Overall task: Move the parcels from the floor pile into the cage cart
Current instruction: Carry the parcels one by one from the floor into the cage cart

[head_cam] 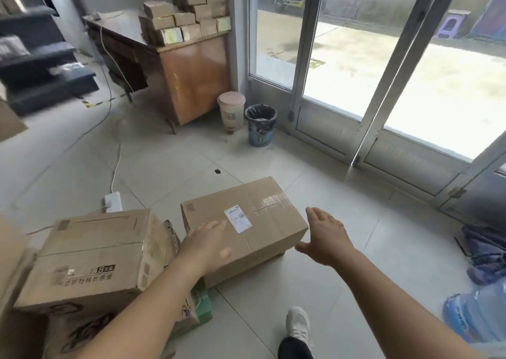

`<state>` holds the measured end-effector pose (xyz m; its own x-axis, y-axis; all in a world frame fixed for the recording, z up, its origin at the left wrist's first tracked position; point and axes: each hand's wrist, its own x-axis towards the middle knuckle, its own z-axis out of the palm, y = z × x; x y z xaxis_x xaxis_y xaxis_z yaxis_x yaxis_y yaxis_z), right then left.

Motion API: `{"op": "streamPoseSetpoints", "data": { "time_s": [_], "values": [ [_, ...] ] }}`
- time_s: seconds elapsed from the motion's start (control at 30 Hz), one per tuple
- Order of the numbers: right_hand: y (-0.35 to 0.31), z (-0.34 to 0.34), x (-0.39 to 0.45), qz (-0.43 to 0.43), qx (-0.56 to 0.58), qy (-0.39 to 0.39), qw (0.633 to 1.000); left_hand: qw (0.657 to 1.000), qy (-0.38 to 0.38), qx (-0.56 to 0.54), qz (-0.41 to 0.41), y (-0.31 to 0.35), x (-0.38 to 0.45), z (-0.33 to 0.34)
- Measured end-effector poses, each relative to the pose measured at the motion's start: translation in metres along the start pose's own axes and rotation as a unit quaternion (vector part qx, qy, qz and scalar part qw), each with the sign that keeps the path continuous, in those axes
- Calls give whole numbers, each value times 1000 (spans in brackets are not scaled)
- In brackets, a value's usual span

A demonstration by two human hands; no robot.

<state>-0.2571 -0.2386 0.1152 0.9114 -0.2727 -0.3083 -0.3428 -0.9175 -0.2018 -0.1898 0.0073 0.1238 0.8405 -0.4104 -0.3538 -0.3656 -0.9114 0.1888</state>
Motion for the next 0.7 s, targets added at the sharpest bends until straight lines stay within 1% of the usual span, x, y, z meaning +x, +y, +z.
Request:
{"op": "streamPoseSetpoints", "data": {
  "time_s": [0.2,0.3,0.4,0.5,0.7],
  "values": [
    [26,2,117,-41,-7,-58,997,994,-18,-34,-104,-2,85,11],
    [37,3,169,-72,-15,-73,995,983,-23,-66,-170,-5,126,18],
    [42,10,216,-92,-21,-90,991,973,-19,-83,-216,-11,161,31],
    [46,26,257,-92,-19,-111,989,962,-29,-98,-255,-20,191,48],
    [48,76,327,-51,10,-168,984,933,-57,-138,-327,-55,237,104]
  ]
}}
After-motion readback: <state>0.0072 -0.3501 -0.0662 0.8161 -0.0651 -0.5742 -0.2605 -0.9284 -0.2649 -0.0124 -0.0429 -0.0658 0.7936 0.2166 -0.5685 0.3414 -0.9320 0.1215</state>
